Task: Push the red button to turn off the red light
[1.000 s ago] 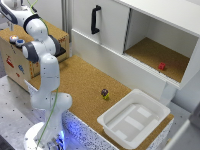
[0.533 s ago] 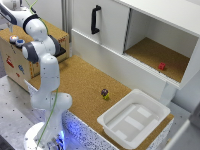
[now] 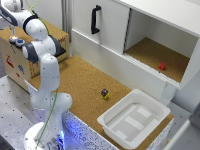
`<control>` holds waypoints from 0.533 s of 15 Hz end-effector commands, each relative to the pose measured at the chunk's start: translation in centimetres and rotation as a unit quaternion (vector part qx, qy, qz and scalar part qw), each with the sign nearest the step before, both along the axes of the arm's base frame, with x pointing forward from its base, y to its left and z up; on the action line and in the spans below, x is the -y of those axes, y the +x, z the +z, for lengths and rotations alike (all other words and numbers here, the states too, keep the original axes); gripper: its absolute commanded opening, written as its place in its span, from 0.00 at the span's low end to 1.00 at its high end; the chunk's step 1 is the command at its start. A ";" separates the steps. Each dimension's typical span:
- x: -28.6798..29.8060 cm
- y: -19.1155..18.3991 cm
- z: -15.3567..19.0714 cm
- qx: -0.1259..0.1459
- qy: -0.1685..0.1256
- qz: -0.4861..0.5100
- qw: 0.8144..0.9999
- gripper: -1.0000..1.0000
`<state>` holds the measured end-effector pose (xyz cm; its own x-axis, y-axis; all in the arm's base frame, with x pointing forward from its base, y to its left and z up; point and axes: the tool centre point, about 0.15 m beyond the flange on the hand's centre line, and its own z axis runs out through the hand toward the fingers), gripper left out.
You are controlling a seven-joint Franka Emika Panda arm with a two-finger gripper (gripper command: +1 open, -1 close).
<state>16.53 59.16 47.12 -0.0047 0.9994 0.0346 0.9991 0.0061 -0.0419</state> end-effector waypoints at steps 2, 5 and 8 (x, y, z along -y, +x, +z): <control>0.3 0.3 -3.9 -0.030 0.019 0.007 0.999 0.00; 0.6 0.2 -2.7 -0.017 0.017 0.004 1.000 0.00; 1.2 0.3 0.3 0.006 0.017 -0.008 1.000 0.00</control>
